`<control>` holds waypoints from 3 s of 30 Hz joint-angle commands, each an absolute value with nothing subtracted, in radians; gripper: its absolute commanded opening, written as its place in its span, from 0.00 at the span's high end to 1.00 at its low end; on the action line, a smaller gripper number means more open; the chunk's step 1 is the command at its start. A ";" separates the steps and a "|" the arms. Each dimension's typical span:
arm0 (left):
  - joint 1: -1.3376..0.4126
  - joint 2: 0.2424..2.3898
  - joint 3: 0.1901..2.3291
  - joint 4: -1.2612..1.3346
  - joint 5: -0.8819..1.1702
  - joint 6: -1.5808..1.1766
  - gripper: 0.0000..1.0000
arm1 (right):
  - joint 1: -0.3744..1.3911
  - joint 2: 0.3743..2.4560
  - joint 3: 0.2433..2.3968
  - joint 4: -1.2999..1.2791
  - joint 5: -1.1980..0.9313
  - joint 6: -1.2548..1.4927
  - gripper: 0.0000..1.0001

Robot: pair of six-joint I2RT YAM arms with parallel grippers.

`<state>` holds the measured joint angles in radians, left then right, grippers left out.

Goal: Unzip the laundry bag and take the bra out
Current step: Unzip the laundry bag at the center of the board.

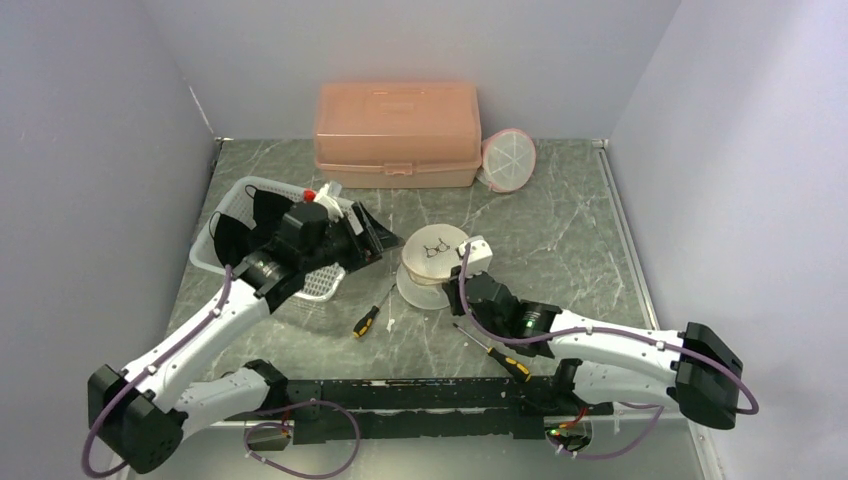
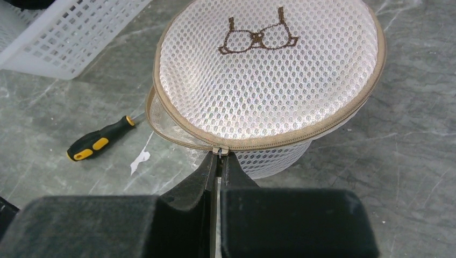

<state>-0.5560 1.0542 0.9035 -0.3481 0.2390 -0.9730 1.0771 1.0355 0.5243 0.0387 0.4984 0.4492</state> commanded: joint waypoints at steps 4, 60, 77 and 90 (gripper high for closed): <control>-0.723 1.122 0.786 -0.147 0.063 -1.375 0.29 | 1.083 1.074 0.556 0.087 0.508 0.450 1.00; -0.859 1.360 0.803 0.025 0.067 -1.559 0.28 | 1.083 1.006 0.524 0.101 0.524 0.414 1.00; -0.840 1.368 0.782 0.058 0.036 -1.507 0.84 | 1.084 0.949 0.467 0.082 0.526 0.386 1.00; -0.682 1.335 0.747 0.084 0.320 -1.336 0.97 | 0.889 0.949 0.431 0.041 0.479 0.458 1.00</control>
<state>-0.7422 1.3617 0.7532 0.0628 0.1818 -1.4364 0.9668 0.9501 0.4473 0.0521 0.4953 0.4118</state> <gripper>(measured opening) 0.059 0.034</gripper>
